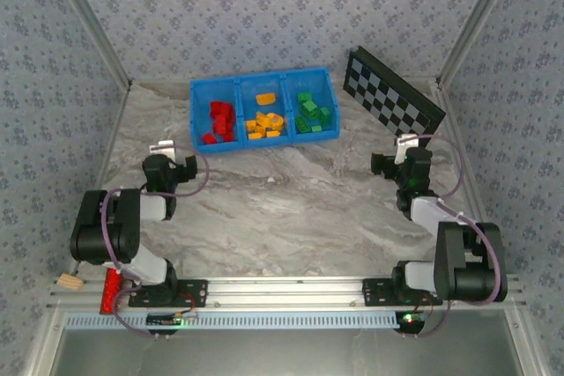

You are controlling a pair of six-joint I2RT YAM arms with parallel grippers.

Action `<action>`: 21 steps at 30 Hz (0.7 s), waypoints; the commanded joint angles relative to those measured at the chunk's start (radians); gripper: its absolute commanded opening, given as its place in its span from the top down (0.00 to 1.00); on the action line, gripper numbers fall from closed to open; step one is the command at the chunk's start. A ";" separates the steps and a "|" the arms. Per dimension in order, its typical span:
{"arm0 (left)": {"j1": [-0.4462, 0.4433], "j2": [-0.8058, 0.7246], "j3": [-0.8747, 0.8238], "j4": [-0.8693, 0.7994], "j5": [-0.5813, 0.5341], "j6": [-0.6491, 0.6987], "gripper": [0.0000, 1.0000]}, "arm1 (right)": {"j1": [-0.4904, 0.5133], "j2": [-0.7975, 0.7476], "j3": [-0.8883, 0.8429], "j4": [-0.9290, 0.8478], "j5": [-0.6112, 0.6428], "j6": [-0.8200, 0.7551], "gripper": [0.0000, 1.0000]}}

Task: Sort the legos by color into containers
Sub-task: Reset both arms

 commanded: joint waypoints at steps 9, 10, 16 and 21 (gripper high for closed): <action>-0.002 -0.007 0.022 0.033 0.017 0.000 0.01 | 0.003 0.181 0.017 0.201 -0.078 -0.003 0.00; -0.002 -0.007 0.023 0.033 0.016 0.001 0.01 | 0.000 0.182 0.010 0.213 -0.076 -0.001 0.00; -0.002 -0.007 0.021 0.033 0.016 0.000 0.01 | 0.005 0.215 -0.040 0.316 -0.025 0.016 0.00; -0.003 -0.007 0.022 0.033 0.016 0.001 0.01 | 0.000 0.216 -0.042 0.323 -0.031 0.019 0.00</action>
